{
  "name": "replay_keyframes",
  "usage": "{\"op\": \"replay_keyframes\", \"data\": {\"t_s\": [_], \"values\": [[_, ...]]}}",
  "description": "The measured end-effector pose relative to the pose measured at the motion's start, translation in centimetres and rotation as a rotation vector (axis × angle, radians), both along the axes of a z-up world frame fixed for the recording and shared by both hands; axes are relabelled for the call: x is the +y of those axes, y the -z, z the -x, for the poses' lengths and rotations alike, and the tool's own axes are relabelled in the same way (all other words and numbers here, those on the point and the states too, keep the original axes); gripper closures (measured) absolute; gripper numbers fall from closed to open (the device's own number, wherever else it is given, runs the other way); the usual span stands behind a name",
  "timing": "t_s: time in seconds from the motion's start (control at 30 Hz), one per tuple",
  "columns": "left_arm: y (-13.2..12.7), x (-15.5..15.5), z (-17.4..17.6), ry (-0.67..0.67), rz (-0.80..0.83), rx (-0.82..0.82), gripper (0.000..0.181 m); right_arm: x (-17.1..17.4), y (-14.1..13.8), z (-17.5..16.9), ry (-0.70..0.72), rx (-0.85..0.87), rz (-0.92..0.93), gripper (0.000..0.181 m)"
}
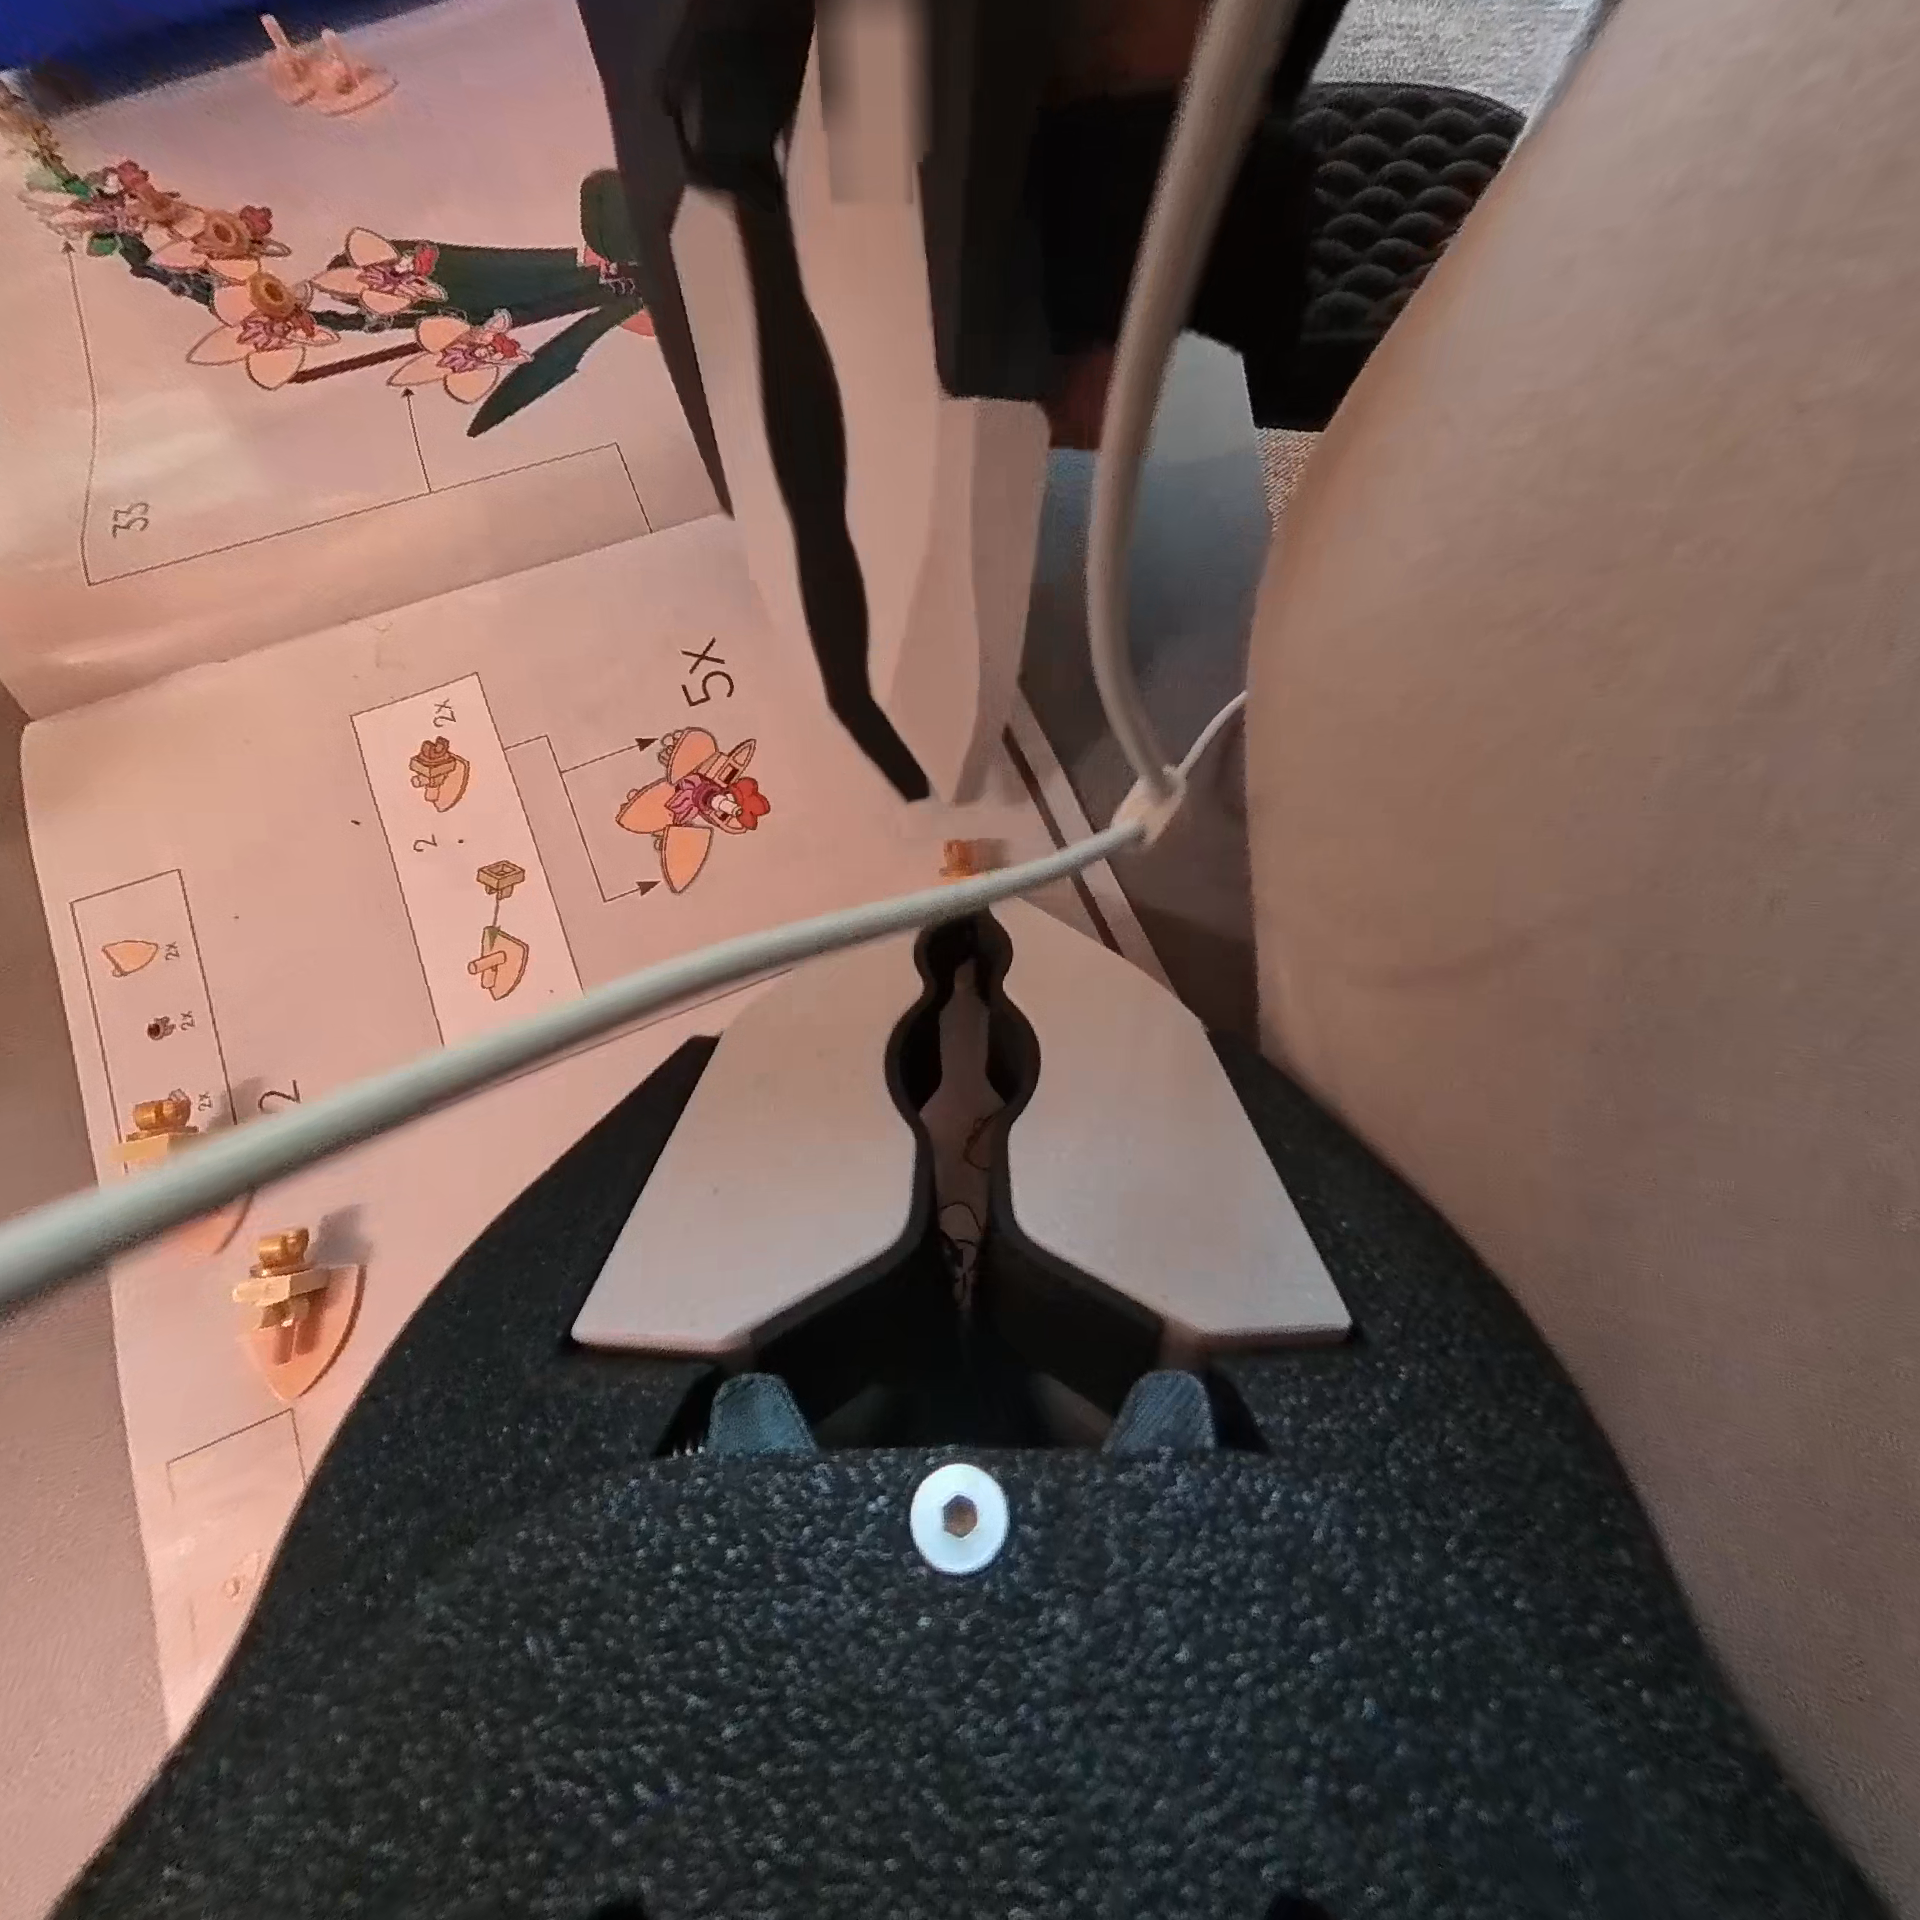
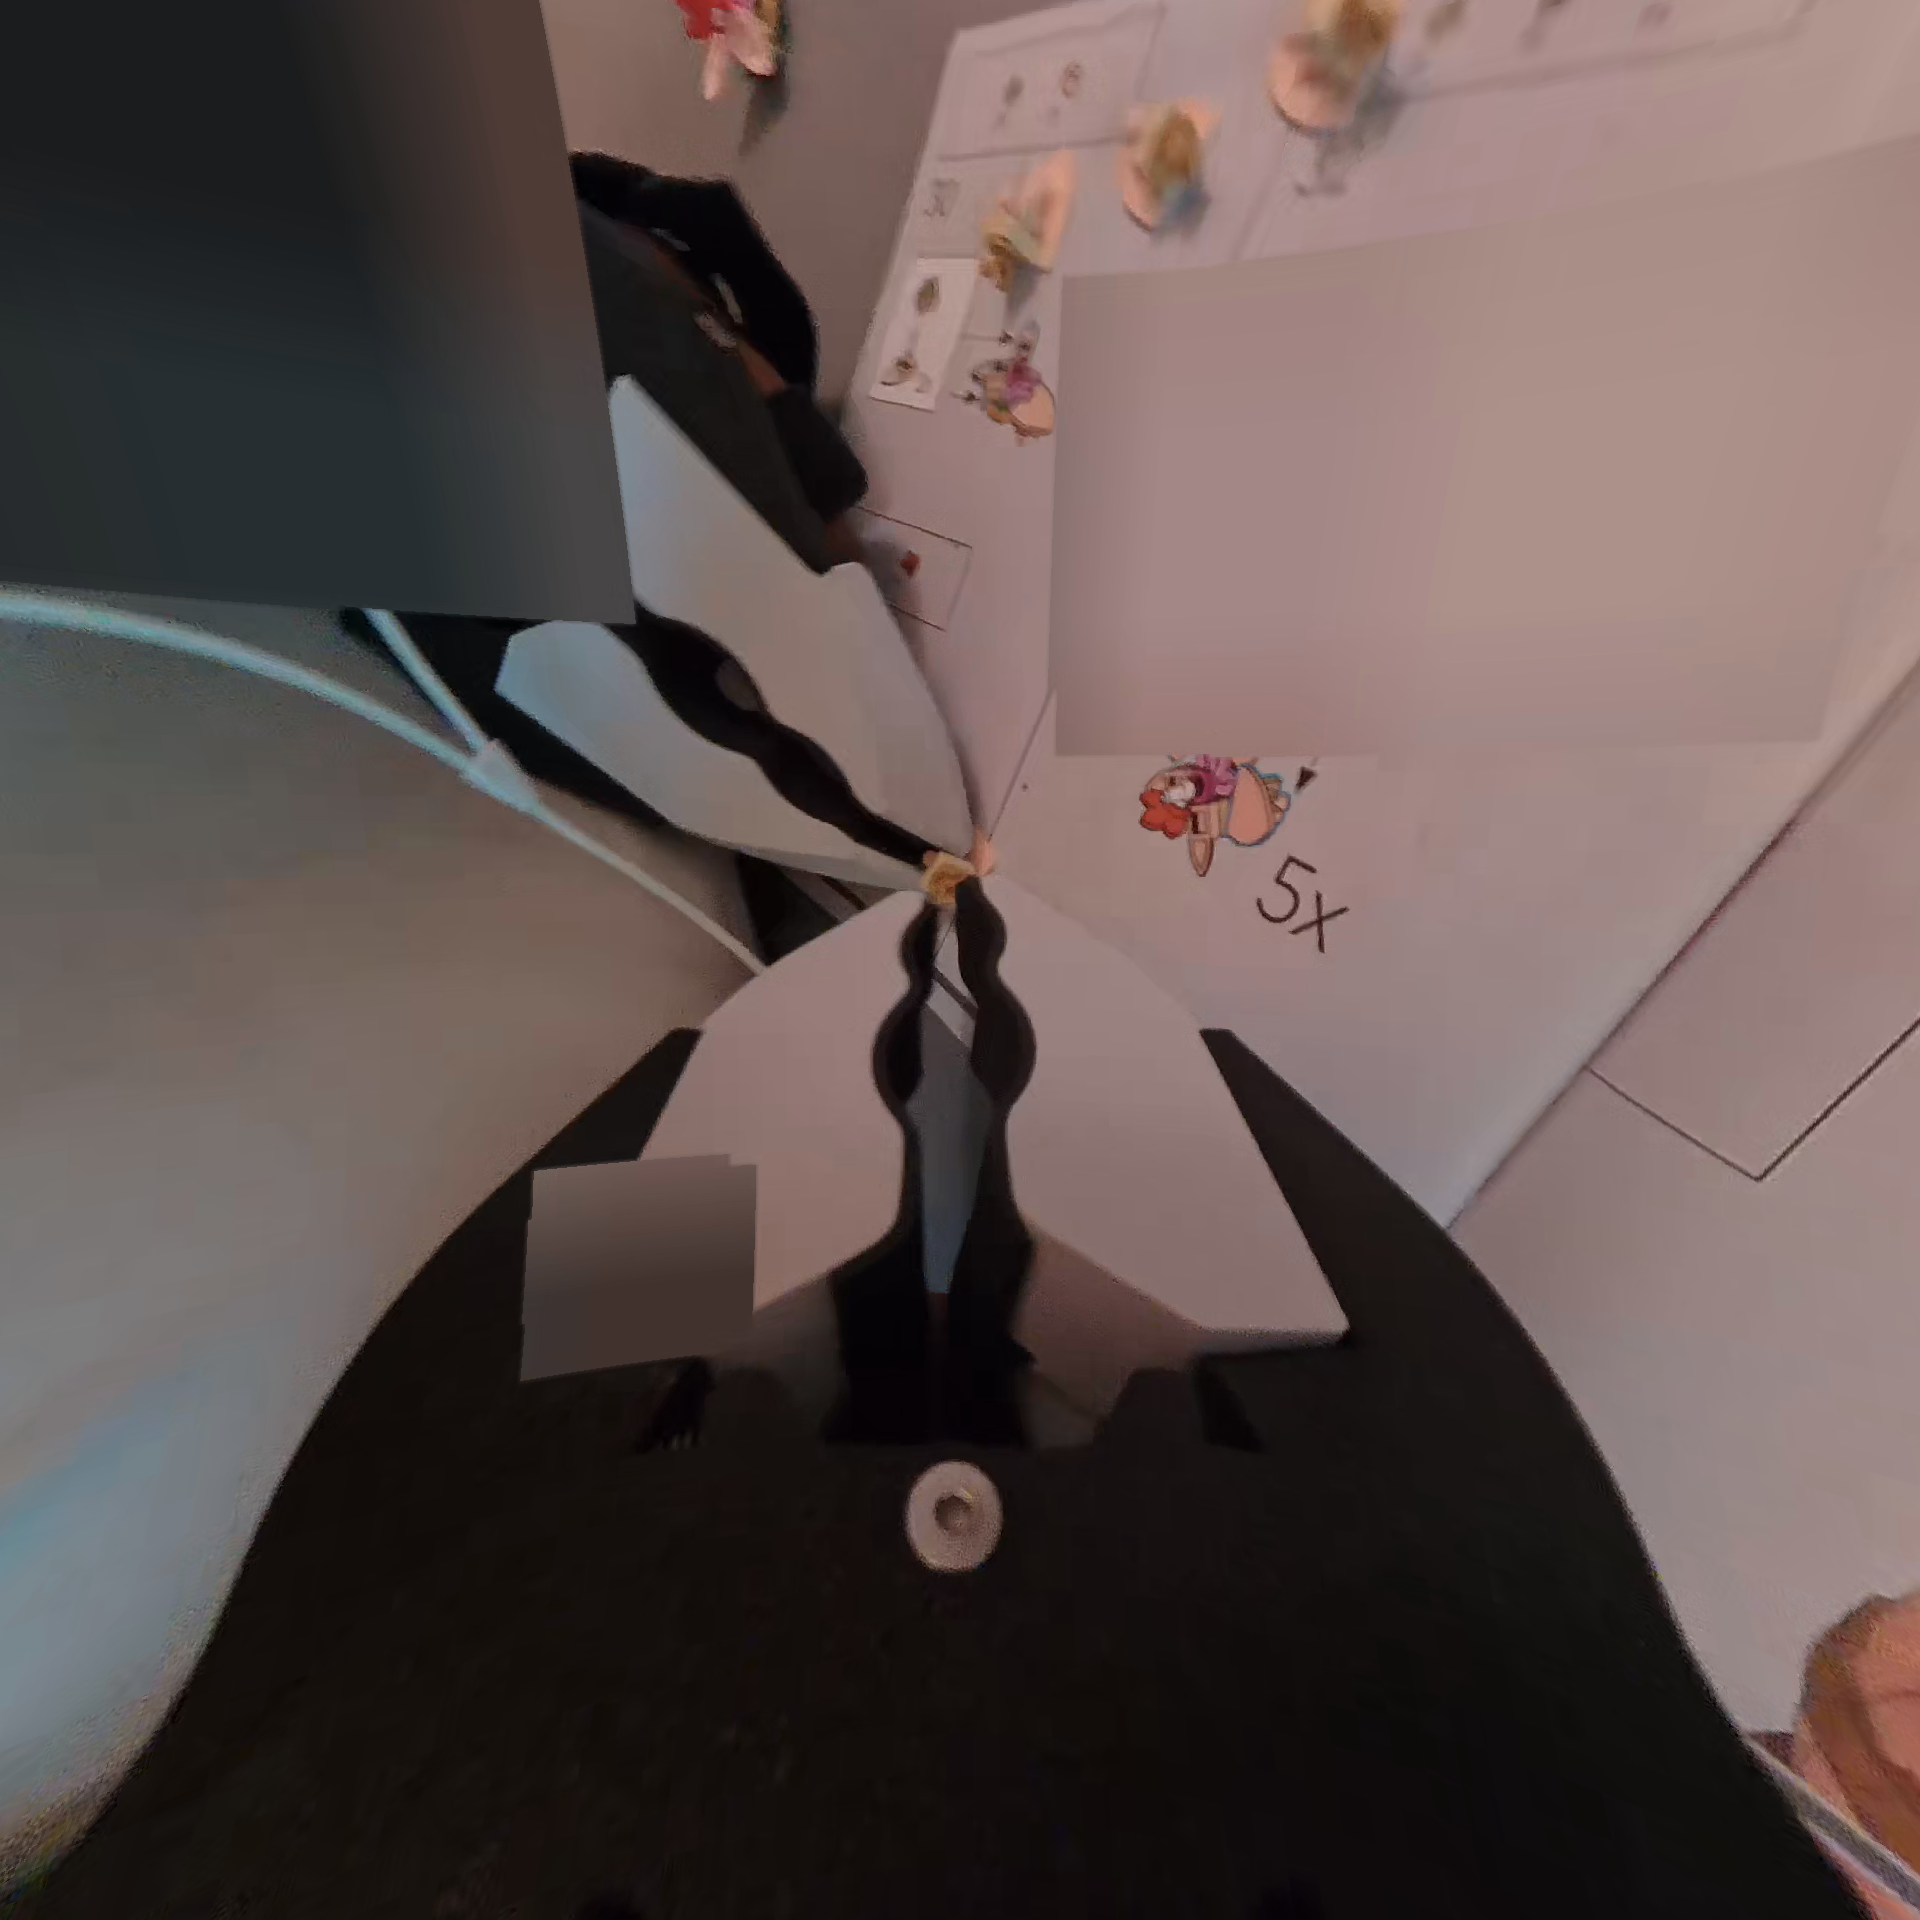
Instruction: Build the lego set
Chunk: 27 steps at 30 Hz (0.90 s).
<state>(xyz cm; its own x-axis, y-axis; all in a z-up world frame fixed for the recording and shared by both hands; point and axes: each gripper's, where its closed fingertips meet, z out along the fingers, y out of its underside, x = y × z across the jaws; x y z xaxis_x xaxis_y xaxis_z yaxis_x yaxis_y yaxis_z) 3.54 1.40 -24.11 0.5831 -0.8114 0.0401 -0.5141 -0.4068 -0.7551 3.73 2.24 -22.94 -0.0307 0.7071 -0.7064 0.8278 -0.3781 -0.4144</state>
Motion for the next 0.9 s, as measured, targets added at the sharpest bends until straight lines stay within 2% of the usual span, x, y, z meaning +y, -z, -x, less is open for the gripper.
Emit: {"op": "replay_keyframes", "data": {"t_s": [0.1,0.23,0.4,0.9], "values": [[0.0,0.0,0.0,0.0,0.004,-0.003,0.178,-0.5,0.5,-0.4,-0.057,0.018,-0.078,0.181],[0.0,0.0,0.0,0.0,0.0,0.0,0.178,-0.7,0.5,0.1,-0.002,0.039,-0.038,0.181],[0.0,0.0,0.0,0.0,0.001,-0.001,0.178,-0.7,0.7,0.1,0.0,0.034,-0.041,0.181],[0.0,0.0,0.0,0.003,-0.004,0.002,0.178,-0.8,0.9,0.1,0.111,-0.089,0.08,0.181]]}}
